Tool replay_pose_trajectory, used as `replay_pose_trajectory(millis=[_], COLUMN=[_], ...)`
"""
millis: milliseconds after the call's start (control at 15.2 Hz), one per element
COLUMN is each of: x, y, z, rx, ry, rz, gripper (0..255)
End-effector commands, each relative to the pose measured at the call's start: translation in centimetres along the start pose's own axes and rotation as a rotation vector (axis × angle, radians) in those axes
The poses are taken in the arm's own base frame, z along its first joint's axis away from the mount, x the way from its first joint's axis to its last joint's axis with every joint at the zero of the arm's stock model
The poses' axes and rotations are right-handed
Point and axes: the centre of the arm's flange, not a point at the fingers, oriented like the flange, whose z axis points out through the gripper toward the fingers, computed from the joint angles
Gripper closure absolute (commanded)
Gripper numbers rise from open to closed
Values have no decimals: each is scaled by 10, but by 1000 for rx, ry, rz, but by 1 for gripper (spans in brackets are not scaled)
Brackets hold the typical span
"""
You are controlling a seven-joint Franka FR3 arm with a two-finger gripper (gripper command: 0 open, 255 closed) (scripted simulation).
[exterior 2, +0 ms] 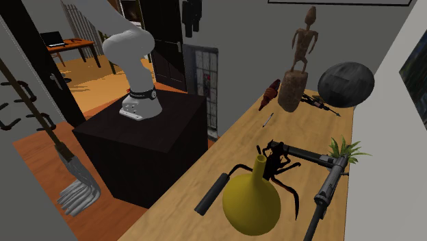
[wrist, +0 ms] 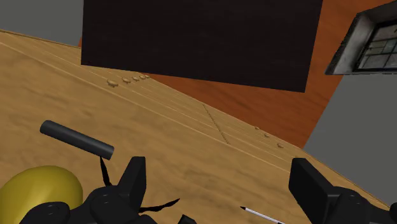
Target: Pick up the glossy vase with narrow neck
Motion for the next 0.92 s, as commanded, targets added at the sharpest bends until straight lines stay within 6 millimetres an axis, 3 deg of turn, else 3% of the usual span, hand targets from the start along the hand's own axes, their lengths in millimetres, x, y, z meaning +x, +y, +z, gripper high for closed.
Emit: replay_pose_trajectory(millis=[0,858], x=[0,85], y=[0,129], z=[0,59], rx=[0,-16], ry=[0,54], rz=[0,-41], gripper=[0,0])
